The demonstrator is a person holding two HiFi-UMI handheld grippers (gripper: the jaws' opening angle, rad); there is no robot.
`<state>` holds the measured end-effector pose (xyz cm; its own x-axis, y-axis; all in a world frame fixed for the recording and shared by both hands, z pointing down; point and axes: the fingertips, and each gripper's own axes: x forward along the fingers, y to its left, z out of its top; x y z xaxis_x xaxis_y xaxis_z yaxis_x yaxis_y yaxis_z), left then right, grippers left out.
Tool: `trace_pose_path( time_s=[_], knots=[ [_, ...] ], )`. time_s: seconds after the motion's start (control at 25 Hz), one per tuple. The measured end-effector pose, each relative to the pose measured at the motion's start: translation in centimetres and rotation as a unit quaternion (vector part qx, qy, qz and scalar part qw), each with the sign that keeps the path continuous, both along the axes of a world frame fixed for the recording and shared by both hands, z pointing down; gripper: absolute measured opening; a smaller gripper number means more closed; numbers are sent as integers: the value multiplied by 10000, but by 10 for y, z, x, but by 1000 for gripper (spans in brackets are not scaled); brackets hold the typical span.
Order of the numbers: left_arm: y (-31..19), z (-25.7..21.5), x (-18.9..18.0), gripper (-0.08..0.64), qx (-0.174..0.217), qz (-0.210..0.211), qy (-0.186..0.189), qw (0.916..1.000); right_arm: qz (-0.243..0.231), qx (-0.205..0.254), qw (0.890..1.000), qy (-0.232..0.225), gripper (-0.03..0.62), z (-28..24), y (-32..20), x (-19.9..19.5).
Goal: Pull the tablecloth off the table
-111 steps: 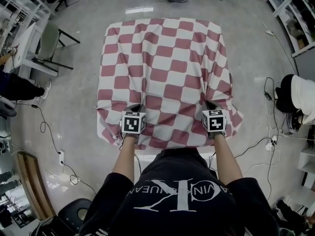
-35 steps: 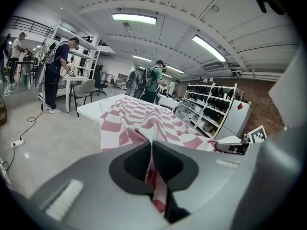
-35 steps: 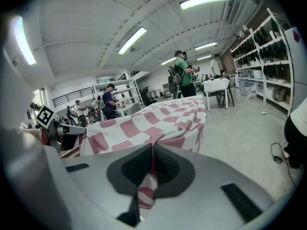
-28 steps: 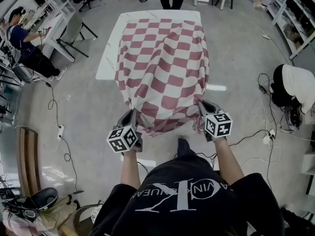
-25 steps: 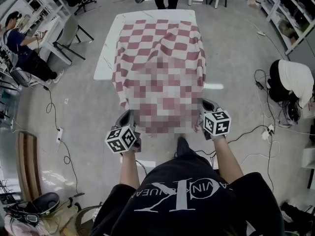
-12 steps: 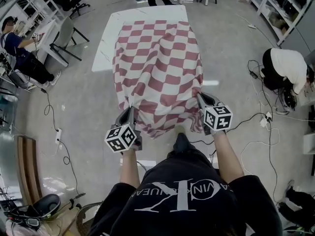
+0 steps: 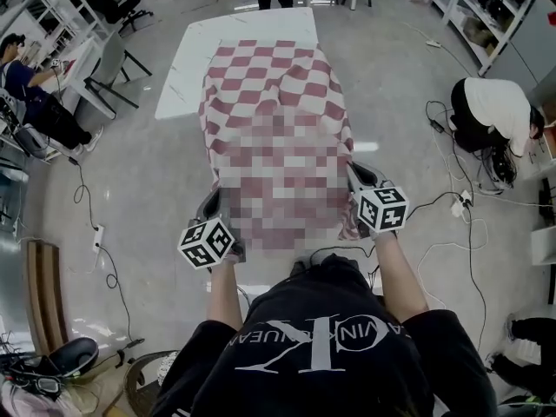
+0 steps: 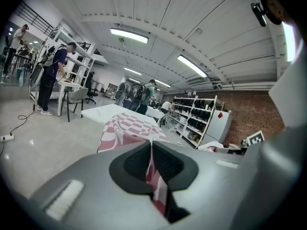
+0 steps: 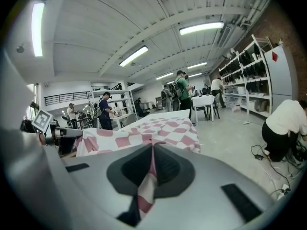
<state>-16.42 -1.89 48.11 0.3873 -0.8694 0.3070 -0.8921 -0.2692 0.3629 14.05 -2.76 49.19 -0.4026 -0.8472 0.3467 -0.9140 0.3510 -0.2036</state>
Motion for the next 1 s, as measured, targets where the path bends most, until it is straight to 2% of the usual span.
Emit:
trace_pose_path(
  time_s=[0.24,0.44,0.72,1.0],
  knots=[
    [13,-37,-9,18,85,-316,42,9995,-287,48,9996,11,15,-35,7,-8],
    [22,-39,-8,18,29,-515,113,9986,-382,23,9992,66,15,-44,16,-1],
    [103,-21,80,18,248,-606,-6,9979,-540,157,9984,-16,15,-15,90,84],
    [141,-12,114,18,365,-634,-17,9973,-600,230,9979,-12,15,-4,126,116]
  ],
)
